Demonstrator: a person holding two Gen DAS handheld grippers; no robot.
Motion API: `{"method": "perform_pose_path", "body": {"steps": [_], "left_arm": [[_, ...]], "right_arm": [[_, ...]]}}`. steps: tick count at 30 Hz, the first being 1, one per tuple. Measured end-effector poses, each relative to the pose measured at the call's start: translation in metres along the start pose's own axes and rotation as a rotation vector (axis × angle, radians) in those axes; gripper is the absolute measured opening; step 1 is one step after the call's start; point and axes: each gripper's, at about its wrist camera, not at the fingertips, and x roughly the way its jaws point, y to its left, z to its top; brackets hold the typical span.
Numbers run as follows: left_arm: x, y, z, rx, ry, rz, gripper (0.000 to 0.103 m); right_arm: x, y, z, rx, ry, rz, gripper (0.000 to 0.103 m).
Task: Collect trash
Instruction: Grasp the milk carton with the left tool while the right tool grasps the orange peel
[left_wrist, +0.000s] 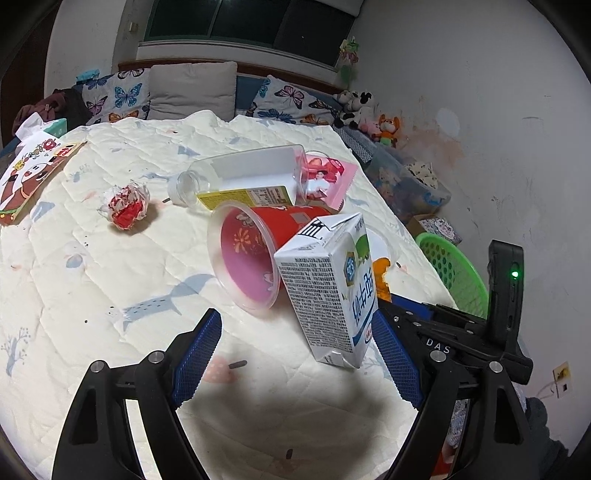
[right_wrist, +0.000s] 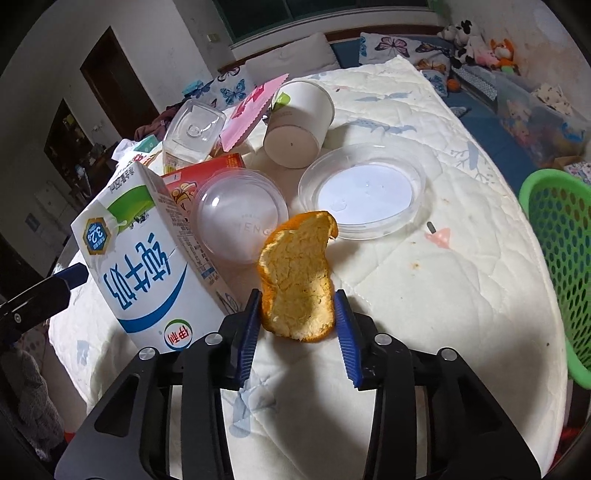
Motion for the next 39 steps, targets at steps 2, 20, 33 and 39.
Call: {"method": "perform_pose_path", "body": {"steps": [2,20,33,39], "left_arm": [[0.001,-0.002,-0.001,0.001,0.004,-0.012,0.08],[0.035,-0.011,-0.006,-0.092,-0.01,-0.083,0.072],[0.055,-0.005,-0.006,-0.155,0.004,-0.159,0.054],[0.048,-0.01,-0.008,-0.14,0.003,-0.164,0.046]], "right_arm": [[-0.005,0.0,-0.001,-0.005,-0.009,-0.008,0.036],[-0.05,-0.023,-0.03,0.031,-0.079,-0.061,0.034],[-0.07,-0.026,-0.032,0.051,-0.121,-0.053,0.033],[-0.078,-0.028,-0.035,0.058,-0.131,-0.053,0.032]]}}
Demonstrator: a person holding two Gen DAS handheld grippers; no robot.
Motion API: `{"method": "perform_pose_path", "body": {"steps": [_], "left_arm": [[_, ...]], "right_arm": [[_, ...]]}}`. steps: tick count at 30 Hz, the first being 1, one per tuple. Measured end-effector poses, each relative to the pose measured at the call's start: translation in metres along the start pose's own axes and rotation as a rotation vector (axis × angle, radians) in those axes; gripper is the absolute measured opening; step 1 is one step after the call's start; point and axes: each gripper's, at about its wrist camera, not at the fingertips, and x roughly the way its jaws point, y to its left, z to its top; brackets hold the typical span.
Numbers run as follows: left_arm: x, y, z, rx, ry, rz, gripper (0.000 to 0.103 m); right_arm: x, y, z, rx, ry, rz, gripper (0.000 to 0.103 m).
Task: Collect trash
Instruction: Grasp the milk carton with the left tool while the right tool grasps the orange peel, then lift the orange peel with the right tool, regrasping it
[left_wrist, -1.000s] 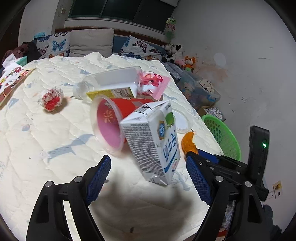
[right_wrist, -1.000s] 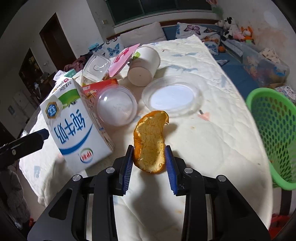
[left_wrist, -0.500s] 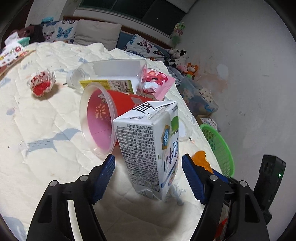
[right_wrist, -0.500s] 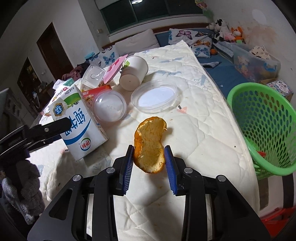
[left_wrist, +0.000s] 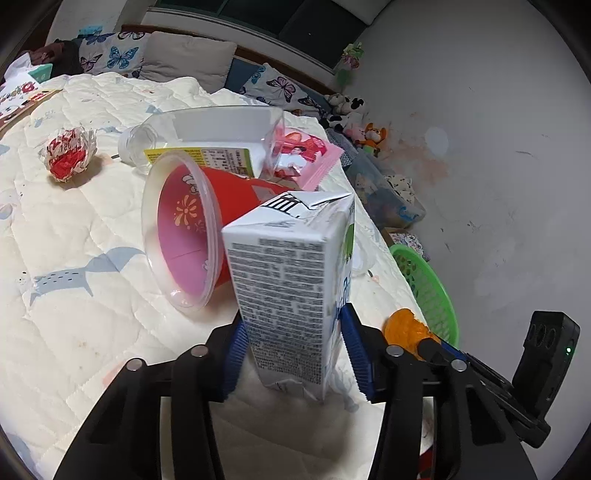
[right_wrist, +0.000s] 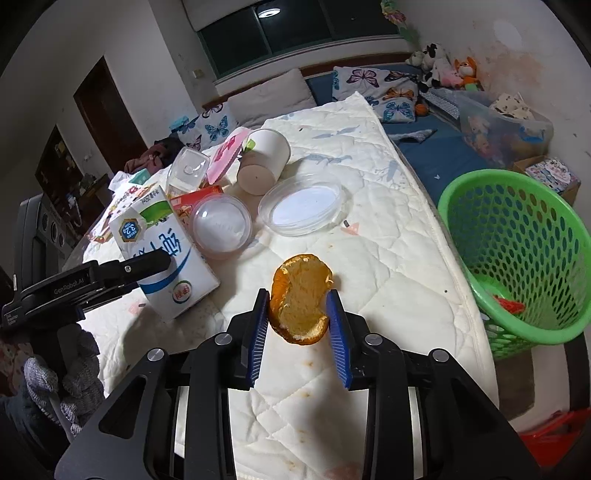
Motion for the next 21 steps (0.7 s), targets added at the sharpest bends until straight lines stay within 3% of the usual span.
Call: {"method": "perform_pose_path", "body": {"steps": [12,21], "left_arm": [[-0.016,-0.022,-0.004,0.078,-0.002,-0.019,0.041],[-0.014,-0.022,-0.001,0.092,0.008,-0.008,0.041]], "right_arm": [[-0.007,0.001,-0.005,0.002,-0.006,-0.003,0.031],[0.002,0.003,-0.02,0.02,0.031,-0.012,0.054]]}}
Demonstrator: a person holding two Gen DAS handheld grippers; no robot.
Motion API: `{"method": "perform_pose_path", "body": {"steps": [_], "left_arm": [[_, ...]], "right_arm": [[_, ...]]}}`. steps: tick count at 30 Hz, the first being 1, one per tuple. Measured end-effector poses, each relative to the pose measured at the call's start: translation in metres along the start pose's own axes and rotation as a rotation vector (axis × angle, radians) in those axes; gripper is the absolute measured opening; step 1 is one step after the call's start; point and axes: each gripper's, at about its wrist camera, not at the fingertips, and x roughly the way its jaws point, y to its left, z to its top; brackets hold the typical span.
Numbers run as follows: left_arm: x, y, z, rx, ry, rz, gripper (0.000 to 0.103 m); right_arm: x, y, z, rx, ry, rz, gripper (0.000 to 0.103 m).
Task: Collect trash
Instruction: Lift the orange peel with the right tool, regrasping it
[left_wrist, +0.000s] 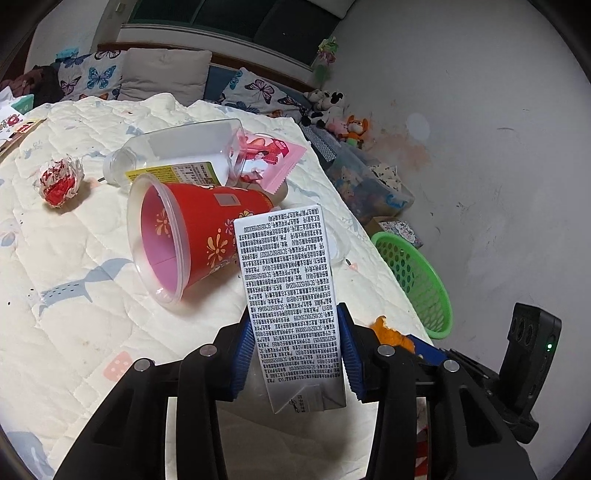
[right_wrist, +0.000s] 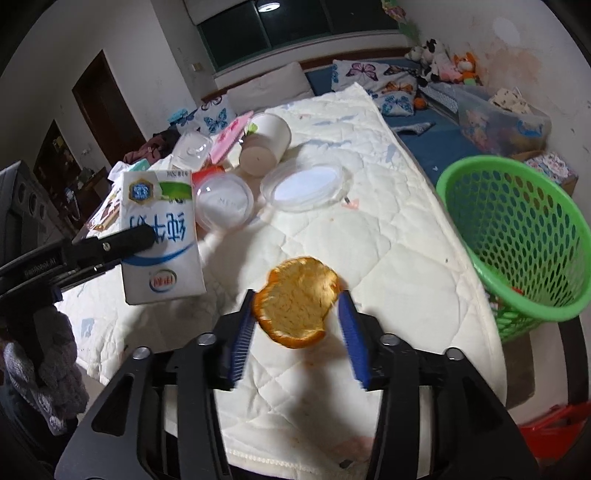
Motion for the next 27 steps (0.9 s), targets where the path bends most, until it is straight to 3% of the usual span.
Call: {"method": "perform_pose_path", "body": {"steps": [6,14,19,27], "left_arm": [[0.0,0.001,-0.003,0.002,0.006,-0.001,0.041],[0.0,0.002,-0.002,0.002,0.005,-0.001,0.041],[0.001,0.002,-0.003,0.006,0.009,-0.001,0.041],[0.005,0.002,-0.003,0.006,0.018,0.002,0.042]], "right_arm": [[0.011,-0.001,-0.002,0.051,0.034,0.051,0.058],[0.027,0.006,0.001,0.035,0.044,0.009,0.068],[0.033,0.011,0.005,0.014,0.046,0.003,0.064],[0.035,0.03,0.0,-0.106,0.048,-0.082,0.059]]}}
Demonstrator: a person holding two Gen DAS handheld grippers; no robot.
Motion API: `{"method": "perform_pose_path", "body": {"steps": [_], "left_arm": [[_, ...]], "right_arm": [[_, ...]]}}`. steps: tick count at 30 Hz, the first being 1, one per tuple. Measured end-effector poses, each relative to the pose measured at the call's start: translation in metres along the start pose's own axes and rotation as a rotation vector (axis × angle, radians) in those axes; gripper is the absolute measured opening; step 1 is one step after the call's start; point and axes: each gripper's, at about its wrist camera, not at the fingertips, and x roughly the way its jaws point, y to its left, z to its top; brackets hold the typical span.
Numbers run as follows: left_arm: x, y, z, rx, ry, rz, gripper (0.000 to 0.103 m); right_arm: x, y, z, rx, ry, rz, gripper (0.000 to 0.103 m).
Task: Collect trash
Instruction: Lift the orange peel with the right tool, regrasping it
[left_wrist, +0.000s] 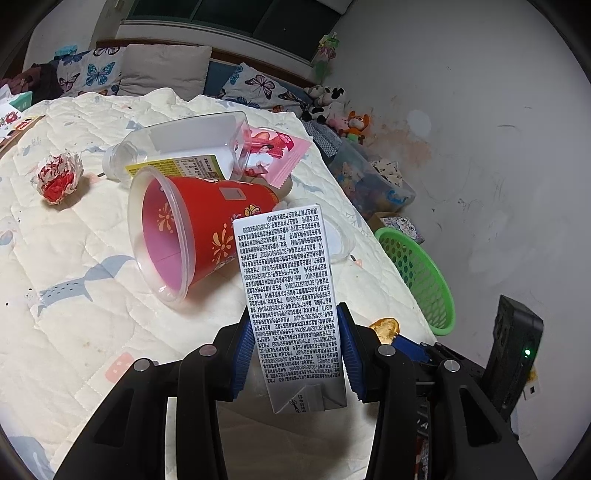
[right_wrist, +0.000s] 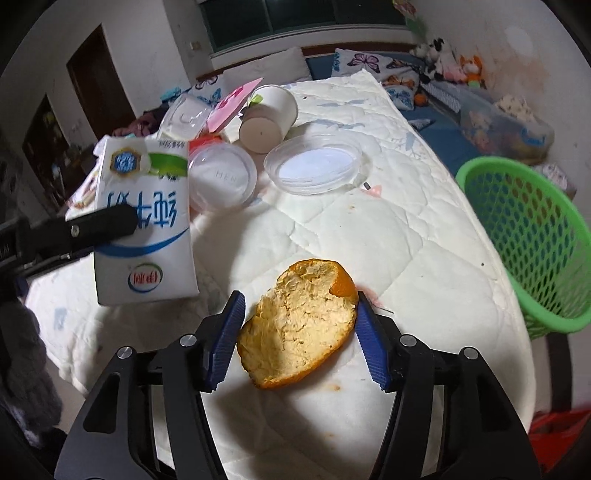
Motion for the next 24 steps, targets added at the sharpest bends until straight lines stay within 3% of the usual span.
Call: {"method": "perform_pose_path", "body": {"steps": [6,9,15,20,21,22,24], "left_arm": [[0.0,-0.001,0.0,0.001,0.002,-0.001,0.042],[0.0,-0.001,0.001,0.0,0.005,-0.002,0.042],[-0.003,-0.011,0.002,0.039,0.006,-0.035,0.042],[-0.008,-0.02,0.005,0.07,-0.012,-0.059,0.042],[-0.008,-0.022,0.008,0.07,-0.014,-0.06,0.042],[-0.007,-0.023,0.01,0.065,-0.012,-0.066,0.042],[-0.005,-0.025,0.014,0.055,-0.009,-0.078,0.042]], "right_arm": [[0.002,-0.001,0.0,0.019,0.007,0.011,0.063],[0.002,0.002,0.0,0.001,0.01,-0.013,0.059],[-0.012,-0.005,0.002,0.03,-0.024,-0.006,0.04],[-0.022,-0.015,0.003,0.059,-0.038,-0.002,0.033],[-0.026,-0.018,0.002,0.061,-0.049,-0.009,0.029],[-0.028,-0.02,0.002,0.062,-0.048,-0.006,0.018],[-0.032,-0.027,0.002,0.091,-0.055,0.005,0.016]]}}
